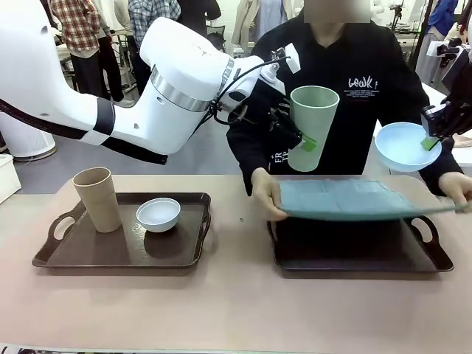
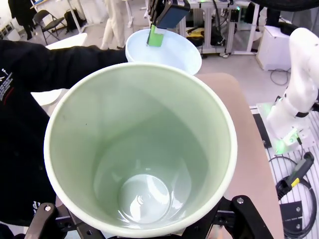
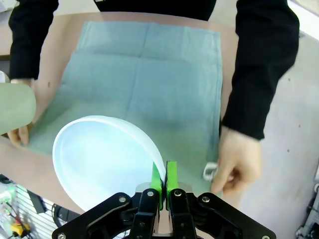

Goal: Set up a tray with a mat and arrange the tableware.
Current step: Place the Picnic Bowl and Reusable plastic cup back onto the Handle tray in front of the human's position, then pick up the Picnic Bowl and Reusable plastic cup from the Handle tray in front of the human's position and hold them in the air.

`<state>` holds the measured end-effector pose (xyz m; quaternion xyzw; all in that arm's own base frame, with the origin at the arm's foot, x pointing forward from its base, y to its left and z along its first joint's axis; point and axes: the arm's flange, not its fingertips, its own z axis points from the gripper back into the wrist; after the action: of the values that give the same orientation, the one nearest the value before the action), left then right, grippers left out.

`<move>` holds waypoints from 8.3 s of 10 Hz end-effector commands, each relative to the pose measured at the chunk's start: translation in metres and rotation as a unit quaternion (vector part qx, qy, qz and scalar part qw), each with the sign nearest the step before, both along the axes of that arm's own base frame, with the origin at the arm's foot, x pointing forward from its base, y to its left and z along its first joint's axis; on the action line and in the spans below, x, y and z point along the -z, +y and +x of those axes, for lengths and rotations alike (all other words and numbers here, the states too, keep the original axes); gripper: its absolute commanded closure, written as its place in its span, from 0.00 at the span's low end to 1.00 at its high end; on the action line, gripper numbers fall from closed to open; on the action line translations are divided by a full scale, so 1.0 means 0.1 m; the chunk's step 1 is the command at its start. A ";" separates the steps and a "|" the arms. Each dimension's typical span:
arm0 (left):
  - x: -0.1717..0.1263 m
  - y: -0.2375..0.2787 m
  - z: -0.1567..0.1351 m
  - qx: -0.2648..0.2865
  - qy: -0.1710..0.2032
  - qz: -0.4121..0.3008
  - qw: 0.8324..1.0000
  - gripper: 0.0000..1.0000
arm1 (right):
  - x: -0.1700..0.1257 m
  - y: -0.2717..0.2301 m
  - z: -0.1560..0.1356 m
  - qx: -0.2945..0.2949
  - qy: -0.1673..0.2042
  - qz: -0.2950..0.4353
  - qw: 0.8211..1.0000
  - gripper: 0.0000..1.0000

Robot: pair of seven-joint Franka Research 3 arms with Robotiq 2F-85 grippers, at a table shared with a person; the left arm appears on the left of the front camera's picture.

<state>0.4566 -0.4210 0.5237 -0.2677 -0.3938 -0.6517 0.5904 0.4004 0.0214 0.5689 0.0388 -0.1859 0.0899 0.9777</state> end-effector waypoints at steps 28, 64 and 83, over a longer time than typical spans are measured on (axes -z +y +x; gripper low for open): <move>0.90 -0.03 0.39 0.038 0.165 -0.045 0.985 0.15 | 1.03 -0.28 0.43 0.034 0.109 0.010 0.993 0.96; 0.64 0.54 0.00 -0.134 0.112 0.161 0.971 0.00 | 0.82 -0.19 0.14 0.043 0.062 -0.057 0.996 0.85; -0.85 2.31 -0.89 -0.480 0.188 0.230 0.826 0.00 | -0.12 0.02 -0.97 0.007 0.095 -0.074 0.993 0.00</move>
<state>0.3660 -0.1912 0.6080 -0.0260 -0.1865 -0.2887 0.9387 0.3005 0.0236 0.5812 -0.0261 -0.0863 0.0963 0.9913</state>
